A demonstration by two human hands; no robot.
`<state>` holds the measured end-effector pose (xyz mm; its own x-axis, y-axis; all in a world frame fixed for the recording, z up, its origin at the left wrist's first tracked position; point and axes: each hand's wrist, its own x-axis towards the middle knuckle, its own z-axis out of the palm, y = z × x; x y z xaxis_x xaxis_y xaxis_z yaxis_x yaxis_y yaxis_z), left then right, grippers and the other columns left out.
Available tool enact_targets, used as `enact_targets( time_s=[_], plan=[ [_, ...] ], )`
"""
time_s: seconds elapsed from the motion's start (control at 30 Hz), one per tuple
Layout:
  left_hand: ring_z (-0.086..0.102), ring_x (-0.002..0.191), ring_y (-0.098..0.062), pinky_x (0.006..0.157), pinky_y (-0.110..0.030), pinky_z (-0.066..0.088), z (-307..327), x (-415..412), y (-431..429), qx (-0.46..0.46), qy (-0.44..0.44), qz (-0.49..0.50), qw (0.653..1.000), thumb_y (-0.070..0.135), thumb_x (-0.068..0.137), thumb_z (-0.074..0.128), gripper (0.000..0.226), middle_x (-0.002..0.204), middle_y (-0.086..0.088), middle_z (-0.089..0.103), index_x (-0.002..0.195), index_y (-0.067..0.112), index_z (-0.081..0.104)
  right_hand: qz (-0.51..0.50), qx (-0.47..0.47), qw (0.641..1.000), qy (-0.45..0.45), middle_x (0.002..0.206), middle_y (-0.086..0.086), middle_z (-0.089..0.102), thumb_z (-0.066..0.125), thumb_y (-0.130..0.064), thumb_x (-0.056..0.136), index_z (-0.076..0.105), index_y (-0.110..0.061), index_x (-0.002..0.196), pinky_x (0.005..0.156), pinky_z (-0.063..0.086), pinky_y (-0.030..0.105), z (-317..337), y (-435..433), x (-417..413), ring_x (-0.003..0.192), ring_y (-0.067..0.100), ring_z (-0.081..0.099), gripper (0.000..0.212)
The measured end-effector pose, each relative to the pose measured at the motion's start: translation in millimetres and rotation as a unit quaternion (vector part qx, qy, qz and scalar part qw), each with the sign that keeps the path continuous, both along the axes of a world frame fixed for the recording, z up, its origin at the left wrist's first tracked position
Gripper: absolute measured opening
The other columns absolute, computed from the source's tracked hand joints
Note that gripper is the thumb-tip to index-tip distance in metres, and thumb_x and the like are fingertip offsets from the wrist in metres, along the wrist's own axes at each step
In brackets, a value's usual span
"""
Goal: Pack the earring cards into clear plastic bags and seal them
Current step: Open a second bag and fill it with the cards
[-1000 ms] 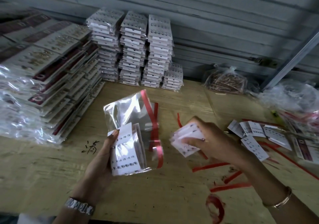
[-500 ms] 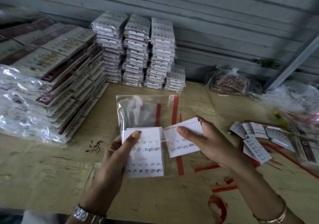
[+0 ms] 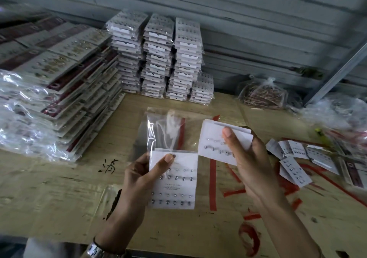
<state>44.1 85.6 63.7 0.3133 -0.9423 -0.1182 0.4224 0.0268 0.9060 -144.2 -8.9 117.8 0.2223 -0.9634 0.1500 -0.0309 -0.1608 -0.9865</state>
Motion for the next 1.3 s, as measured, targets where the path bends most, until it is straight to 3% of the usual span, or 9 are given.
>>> enact_targets(
  time_s=[0.07,0.2,0.4,0.7,0.8,0.9,1.07,1.2,1.3],
  plan=[
    [0.068,0.091,-0.051,0.074,-0.059,0.058,0.4,0.0,-0.4,0.001,-0.006,0.002,1.000,0.030,0.078,0.074,0.044,0.103,-0.032,0.069,0.106,-0.003,0.068,-0.014,-0.002,1.000,-0.014,0.091,0.021,0.072,0.065,-0.042,0.087,0.071,-0.015,0.100,0.078,0.056,0.047,-1.8,2.8,2.3,0.090,0.038,0.069,0.031],
    [0.070,0.090,-0.047,0.076,-0.059,0.059,-0.4,-0.1,1.0,-0.012,-0.014,-0.013,1.000,0.031,0.079,0.078,0.044,0.103,-0.027,0.072,0.107,-0.001,0.069,-0.022,-0.023,0.999,-0.017,0.089,0.026,0.068,0.065,-0.040,0.089,0.070,-0.014,0.099,0.073,0.056,0.049,-3.8,8.3,6.0,0.086,0.043,0.067,0.028],
    [0.072,0.081,-0.044,0.066,-0.046,0.061,0.9,-1.7,-0.7,-0.020,-0.040,0.019,0.999,0.029,0.073,0.076,0.043,0.094,-0.025,0.073,0.100,-0.004,0.070,0.009,-0.024,0.999,-0.024,0.081,0.009,0.073,0.064,-0.037,0.092,0.068,-0.008,0.102,0.065,0.055,0.020,-7.8,13.1,4.6,0.079,0.016,0.072,0.032],
    [0.074,0.079,-0.039,0.063,-0.044,0.061,4.0,4.3,1.7,-0.028,-0.059,0.002,0.998,0.035,0.072,0.083,0.039,0.093,-0.021,0.075,0.095,0.004,0.073,-0.022,-0.007,0.998,-0.066,0.069,-0.008,0.068,0.065,-0.045,0.088,0.065,-0.008,0.093,0.061,0.053,0.017,-13.9,24.8,12.0,0.071,0.007,0.069,0.037],
    [0.075,0.078,-0.037,0.060,-0.039,0.060,5.3,5.9,2.9,-0.035,-0.064,-0.007,0.997,0.037,0.070,0.082,0.038,0.091,-0.019,0.076,0.093,0.008,0.074,-0.048,-0.043,0.998,-0.013,0.050,0.005,0.052,0.061,-0.058,0.086,0.060,-0.015,0.076,0.042,0.043,0.033,-14.2,30.7,14.3,0.045,0.024,0.053,0.044],
    [0.074,0.075,-0.036,0.059,-0.039,0.059,4.4,6.8,4.1,-0.034,-0.071,-0.006,0.997,0.038,0.069,0.082,0.036,0.088,-0.018,0.075,0.091,0.010,0.075,-0.052,-0.048,0.997,0.020,0.057,0.034,0.041,0.058,-0.073,0.078,0.051,0.000,0.073,0.045,0.038,0.052,-13.2,34.9,16.6,0.048,0.047,0.042,0.073],
    [0.074,0.073,-0.036,0.057,-0.039,0.060,7.1,9.0,5.8,-0.027,-0.085,-0.009,0.996,0.038,0.067,0.083,0.036,0.087,-0.018,0.075,0.089,0.012,0.075,-0.062,-0.014,0.998,-0.013,0.042,0.002,0.040,0.055,-0.063,0.084,0.052,-0.013,0.058,0.049,0.048,0.027,-12.4,35.6,17.4,0.040,0.018,0.046,0.056],
    [0.075,0.076,-0.035,0.058,-0.036,0.060,8.9,8.2,6.5,-0.030,-0.083,-0.025,0.996,0.031,0.073,0.084,0.029,0.090,-0.018,0.076,0.092,0.010,0.075,-0.109,-0.016,0.993,-0.038,0.044,0.009,0.029,0.056,-0.070,0.081,0.036,-0.004,0.053,0.045,0.039,0.014,-13.9,40.2,22.5,0.042,0.027,0.031,0.074],
    [0.075,0.074,-0.033,0.056,-0.033,0.058,9.1,7.2,7.2,-0.036,-0.089,-0.030,0.995,0.025,0.075,0.079,0.022,0.089,-0.017,0.076,0.092,0.011,0.075,-0.095,-0.045,0.994,-0.024,0.042,-0.007,0.027,0.050,-0.071,0.085,0.039,-0.025,0.050,0.044,0.033,0.017,-15.1,42.4,26.7,0.039,0.013,0.027,0.059]
  ],
)
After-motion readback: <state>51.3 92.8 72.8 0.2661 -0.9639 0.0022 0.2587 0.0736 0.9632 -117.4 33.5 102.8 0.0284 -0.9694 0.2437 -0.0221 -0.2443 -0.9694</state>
